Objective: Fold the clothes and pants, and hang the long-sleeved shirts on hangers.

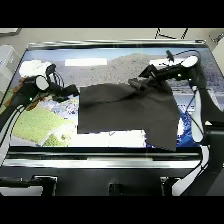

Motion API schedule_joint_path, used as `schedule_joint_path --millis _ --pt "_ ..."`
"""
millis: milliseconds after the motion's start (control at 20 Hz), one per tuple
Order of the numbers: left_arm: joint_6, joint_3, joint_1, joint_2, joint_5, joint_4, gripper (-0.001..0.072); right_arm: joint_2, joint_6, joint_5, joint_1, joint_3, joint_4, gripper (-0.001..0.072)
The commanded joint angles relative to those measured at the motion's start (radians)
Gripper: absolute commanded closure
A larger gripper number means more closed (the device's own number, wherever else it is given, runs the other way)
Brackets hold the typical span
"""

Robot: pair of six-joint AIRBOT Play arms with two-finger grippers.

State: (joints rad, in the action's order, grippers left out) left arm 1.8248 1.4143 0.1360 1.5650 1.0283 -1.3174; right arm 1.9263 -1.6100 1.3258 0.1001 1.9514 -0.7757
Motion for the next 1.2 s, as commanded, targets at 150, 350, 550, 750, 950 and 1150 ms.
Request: schedule_joint_path --millis 150,350,550,750,950,1150 --pt "-0.3 -0.084 -0.251 0.003 0.556 0.18 -0.0013 -0.115 -0.044 0.484 0.288 -0.024 -0.576 0.0038" --pt "-0.35 -0.378 -0.278 -0.011 0.346 0.37 0.0283 -0.254 -0.026 0.431 0.392 -0.228 -0.637 0.0044" --pt "-0.465 -0.537 -0.275 -0.004 0.236 0.568 0.0227 -0.311 0.006 0.395 0.395 -0.343 -0.612 0.0044" --pt "-0.502 -0.556 -0.243 0.008 0.184 0.613 0.021 -0.311 0.006 0.402 0.395 -0.35 -0.589 0.0045" --pt "-0.451 -0.556 -0.156 0.024 0.111 0.637 0.0256 -0.311 0.006 0.408 0.395 -0.35 -0.589 0.0045" --pt "-0.45 -0.554 -0.116 0.026 0.054 0.633 0.0668 -0.311 0.006 0.391 0.395 -0.354 -0.626 0.0046"
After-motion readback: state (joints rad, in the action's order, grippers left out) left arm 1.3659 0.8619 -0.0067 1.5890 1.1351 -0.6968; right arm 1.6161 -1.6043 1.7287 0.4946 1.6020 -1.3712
